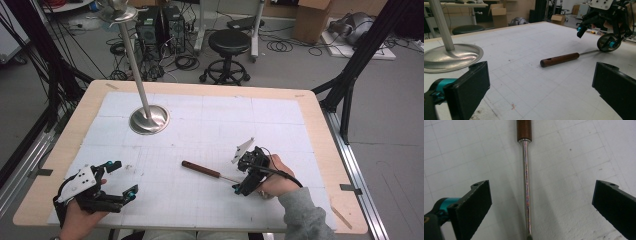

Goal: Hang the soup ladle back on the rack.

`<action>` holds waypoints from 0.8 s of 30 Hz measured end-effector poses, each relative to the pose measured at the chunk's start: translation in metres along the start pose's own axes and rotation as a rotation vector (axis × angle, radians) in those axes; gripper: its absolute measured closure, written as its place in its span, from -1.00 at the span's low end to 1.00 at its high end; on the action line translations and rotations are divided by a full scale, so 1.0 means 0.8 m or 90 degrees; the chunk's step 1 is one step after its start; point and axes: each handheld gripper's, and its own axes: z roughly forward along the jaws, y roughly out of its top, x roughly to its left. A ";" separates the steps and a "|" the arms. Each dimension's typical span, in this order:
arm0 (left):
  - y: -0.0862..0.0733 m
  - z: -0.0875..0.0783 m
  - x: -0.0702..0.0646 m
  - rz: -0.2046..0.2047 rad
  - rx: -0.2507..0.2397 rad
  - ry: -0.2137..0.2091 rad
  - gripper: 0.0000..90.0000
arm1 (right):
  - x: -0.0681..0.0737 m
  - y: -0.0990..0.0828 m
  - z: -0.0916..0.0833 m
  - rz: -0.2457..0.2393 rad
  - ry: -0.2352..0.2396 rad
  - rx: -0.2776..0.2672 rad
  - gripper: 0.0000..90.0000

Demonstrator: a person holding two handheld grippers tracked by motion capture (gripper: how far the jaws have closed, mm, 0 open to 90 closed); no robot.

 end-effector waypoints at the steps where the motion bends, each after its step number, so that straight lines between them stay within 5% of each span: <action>1: 0.000 0.000 0.000 -0.002 0.000 0.000 -0.96 | 0.000 0.001 0.000 -0.002 0.001 0.003 -0.94; 9: -0.002 0.000 0.002 -0.004 0.004 0.003 -0.96 | -0.002 0.005 0.009 -0.012 0.004 0.038 -0.88; 24: -0.002 0.001 0.001 -0.005 0.005 0.000 -0.96 | 0.001 0.006 0.012 -0.049 0.024 0.074 -0.04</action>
